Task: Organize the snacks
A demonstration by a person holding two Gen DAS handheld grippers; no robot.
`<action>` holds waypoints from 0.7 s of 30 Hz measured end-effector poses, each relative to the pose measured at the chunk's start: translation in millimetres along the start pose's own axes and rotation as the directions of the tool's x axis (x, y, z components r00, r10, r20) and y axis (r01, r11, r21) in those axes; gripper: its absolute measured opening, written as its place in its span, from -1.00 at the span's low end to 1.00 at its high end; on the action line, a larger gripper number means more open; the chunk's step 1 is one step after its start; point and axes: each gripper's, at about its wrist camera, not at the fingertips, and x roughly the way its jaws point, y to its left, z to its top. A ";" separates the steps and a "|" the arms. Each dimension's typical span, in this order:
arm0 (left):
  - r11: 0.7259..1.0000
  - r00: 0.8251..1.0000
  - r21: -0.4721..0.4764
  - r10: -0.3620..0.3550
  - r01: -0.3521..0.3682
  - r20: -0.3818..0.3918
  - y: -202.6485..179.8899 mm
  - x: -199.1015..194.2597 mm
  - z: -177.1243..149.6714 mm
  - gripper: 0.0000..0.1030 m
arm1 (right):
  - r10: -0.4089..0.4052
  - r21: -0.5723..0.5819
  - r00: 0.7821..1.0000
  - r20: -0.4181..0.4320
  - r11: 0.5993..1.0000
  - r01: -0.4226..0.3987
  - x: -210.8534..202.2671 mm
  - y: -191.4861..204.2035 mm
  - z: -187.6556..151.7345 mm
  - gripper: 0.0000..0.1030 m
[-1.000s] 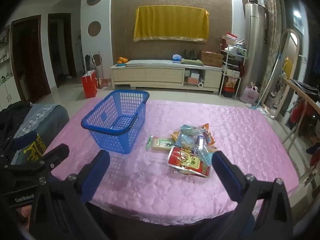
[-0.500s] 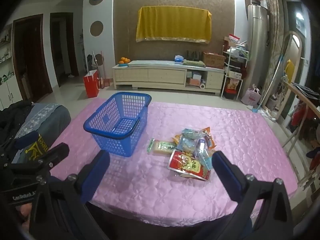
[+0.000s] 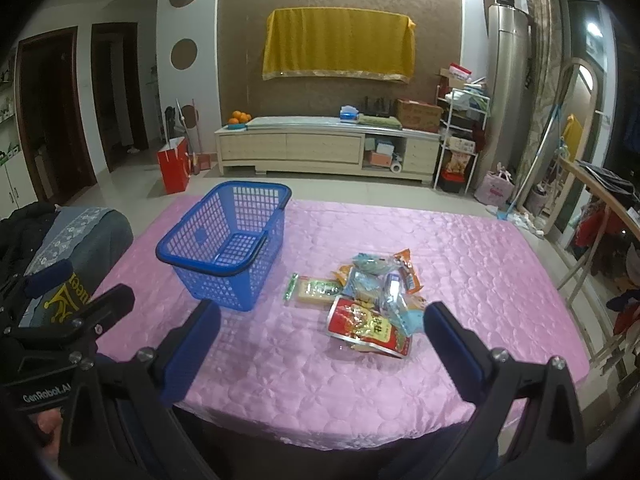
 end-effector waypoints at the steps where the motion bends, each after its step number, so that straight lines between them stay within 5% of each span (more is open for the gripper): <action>1: 1.000 1.000 0.000 0.000 0.000 -0.002 0.0 0.3 0.2 0.98 | -0.001 0.000 1.000 -0.001 1.000 0.001 -0.6 0.0 0.3 1.00; 21: 1.000 1.000 -0.001 0.008 -0.008 -0.004 0.4 -2.8 -1.3 0.98 | 0.012 0.002 1.000 -0.002 1.000 -0.012 -1.2 -1.0 -0.3 1.00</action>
